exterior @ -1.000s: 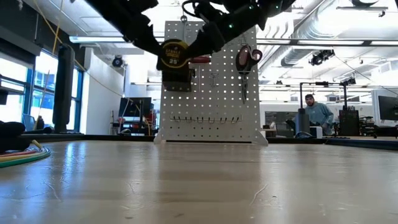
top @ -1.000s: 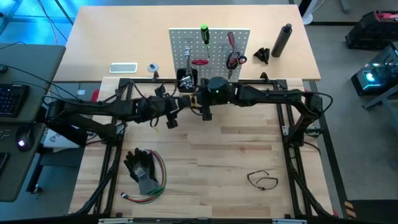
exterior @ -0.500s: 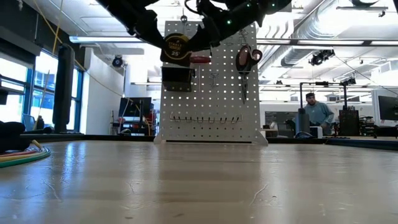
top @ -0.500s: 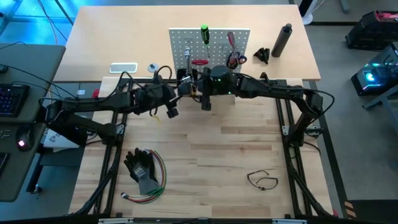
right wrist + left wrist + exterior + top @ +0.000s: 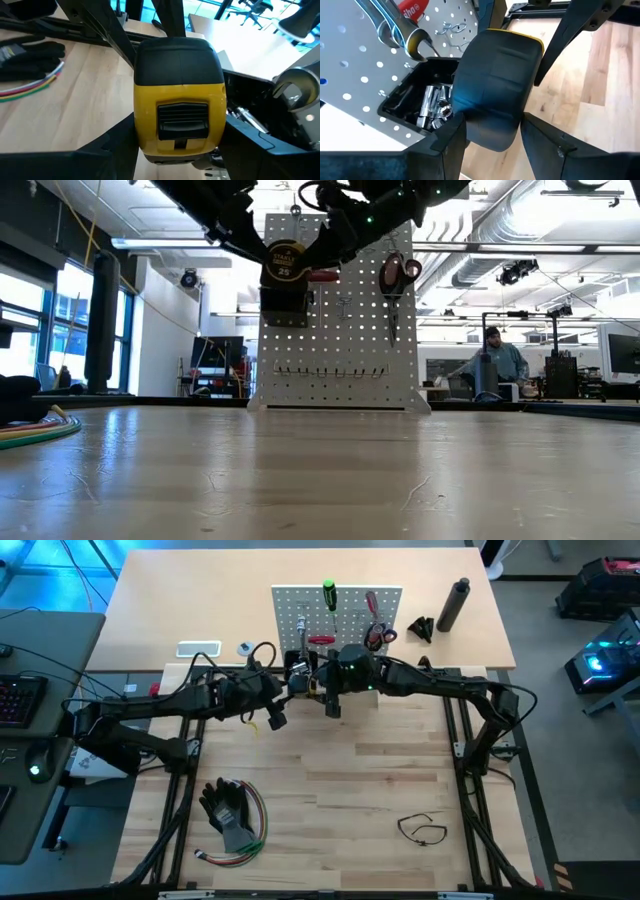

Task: Hang tools onto peg board
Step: Hang the yellow tape measure on the black bin on the white peg board

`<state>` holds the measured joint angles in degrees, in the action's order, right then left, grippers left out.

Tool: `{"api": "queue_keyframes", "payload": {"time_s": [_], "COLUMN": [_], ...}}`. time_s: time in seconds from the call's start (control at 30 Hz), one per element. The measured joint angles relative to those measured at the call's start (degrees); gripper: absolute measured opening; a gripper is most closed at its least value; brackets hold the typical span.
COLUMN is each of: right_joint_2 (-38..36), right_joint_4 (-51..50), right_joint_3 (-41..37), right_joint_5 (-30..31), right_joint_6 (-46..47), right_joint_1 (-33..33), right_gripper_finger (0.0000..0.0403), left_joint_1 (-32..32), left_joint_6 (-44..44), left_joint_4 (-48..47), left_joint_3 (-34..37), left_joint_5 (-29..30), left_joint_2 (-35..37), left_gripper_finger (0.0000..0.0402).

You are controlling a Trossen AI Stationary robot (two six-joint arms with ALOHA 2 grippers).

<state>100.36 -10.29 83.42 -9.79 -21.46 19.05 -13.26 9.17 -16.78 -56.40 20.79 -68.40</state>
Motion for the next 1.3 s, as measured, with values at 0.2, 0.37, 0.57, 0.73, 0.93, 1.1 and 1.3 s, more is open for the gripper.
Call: {"api": "queue_keyframes", "payload": {"time_s": [0.2, 0.37, 0.57, 0.73, 0.93, 1.1, 1.3], "right_joint_2": [0.04, 0.04, 0.04, 0.04, 0.04, -0.06, -0.79], "right_joint_4": [0.18, 0.21, 0.18, 0.01, -0.06, -0.03, -0.07], "right_joint_3": [-0.04, -0.04, -0.07, -0.12, -0.13, -0.13, -0.17], "right_joint_5": [-1.36, -1.32, -1.33, -1.35, -1.32, -1.02, -0.48], "right_joint_6": [1.30, 1.90, 1.84, 1.50, 0.57, -0.04, -0.23], "right_joint_1": [0.79, 0.90, 0.65, 0.26, 0.11, -0.21, -0.54], "right_gripper_finger": [0.0218, 0.0218, 0.0218, 0.0218, 0.0218, 0.0218, 0.0218], "left_joint_1": [-1.40, -1.38, -0.57, 0.44, 0.87, 1.41, 1.55], "left_joint_6": [-1.48, -2.49, -3.20, -4.18, -4.35, -3.62, -3.15], "left_joint_4": [0.03, 0.01, 0.13, 0.09, 0.16, 0.73, 1.49], "left_joint_3": [0.00, 0.00, 0.00, 0.00, 0.00, 0.00, 0.00], "left_joint_5": [-1.84, -1.59, -0.95, -0.36, -0.36, -0.13, -0.20], "left_joint_2": [-0.02, -0.02, -0.04, -0.04, -0.04, 0.00, 0.02], "left_gripper_finger": [0.0173, 0.0174, 0.0174, 0.0174, 0.0174, 0.0174, 0.0174]}}
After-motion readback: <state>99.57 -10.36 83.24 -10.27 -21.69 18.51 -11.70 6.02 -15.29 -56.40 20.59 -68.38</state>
